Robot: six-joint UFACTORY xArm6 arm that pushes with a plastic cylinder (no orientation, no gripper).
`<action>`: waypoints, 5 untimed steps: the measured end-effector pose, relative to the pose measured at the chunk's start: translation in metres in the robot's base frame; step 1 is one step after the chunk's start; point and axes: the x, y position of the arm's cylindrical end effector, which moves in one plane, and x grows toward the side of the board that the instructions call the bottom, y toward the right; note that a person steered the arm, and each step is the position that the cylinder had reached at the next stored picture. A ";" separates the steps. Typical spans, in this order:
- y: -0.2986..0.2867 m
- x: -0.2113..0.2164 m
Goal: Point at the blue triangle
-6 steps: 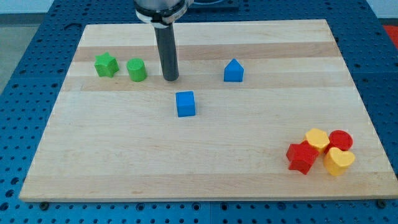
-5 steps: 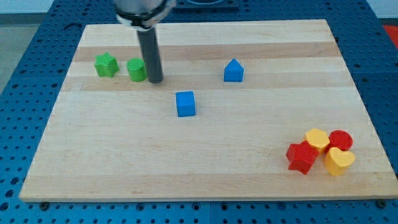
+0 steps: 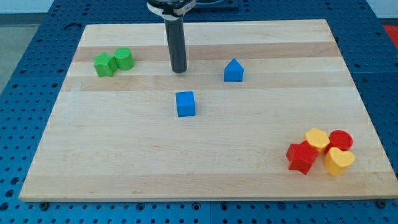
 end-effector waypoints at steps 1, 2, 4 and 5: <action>0.006 -0.015; 0.050 -0.036; 0.128 -0.037; 0.130 -0.011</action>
